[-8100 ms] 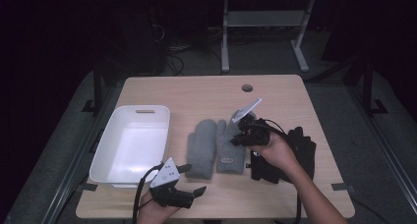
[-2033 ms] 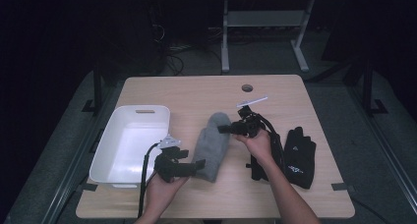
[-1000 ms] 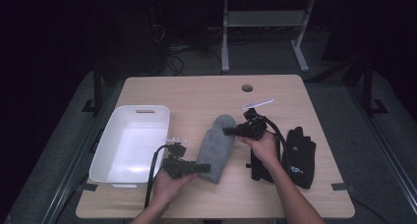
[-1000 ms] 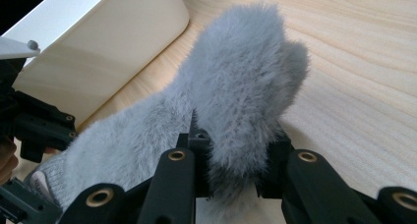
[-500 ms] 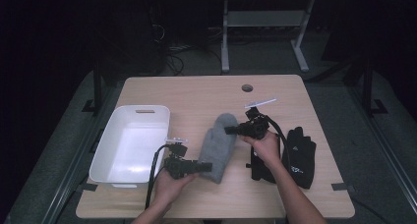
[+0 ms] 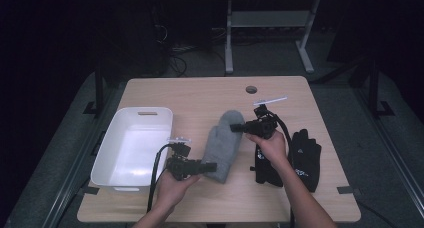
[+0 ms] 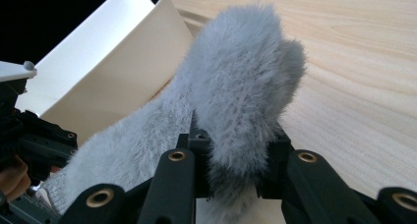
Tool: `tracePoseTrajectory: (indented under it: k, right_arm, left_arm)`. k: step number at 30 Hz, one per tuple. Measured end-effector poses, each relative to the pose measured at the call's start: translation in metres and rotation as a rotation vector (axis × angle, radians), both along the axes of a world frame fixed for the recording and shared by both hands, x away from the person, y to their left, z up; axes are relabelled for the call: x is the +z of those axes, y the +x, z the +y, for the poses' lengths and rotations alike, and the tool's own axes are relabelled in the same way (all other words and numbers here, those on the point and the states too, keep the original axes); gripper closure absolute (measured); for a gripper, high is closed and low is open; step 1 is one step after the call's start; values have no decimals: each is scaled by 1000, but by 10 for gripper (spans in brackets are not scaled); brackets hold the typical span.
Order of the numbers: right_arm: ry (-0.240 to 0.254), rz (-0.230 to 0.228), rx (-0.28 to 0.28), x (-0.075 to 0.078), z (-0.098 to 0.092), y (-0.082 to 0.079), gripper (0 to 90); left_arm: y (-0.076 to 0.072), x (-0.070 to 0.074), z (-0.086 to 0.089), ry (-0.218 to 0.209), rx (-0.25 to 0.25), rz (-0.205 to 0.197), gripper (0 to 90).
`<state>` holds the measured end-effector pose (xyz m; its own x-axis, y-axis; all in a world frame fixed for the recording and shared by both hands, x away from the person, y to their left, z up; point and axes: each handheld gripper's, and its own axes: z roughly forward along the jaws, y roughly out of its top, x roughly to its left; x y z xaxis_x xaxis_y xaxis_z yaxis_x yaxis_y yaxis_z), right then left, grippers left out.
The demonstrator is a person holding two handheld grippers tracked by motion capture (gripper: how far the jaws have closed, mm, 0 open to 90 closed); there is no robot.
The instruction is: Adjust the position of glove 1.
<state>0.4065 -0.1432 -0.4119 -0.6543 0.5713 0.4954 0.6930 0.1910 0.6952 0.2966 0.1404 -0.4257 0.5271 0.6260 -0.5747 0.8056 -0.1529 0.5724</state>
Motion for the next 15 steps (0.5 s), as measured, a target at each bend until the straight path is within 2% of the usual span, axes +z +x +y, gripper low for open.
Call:
tracePoseTrajectory:
  k: [15]
  right_arm:
    - [38,-9,-21,30,-3,-3,732]
  left_arm:
    - [-1,23,1,-7,-12,-49,516]
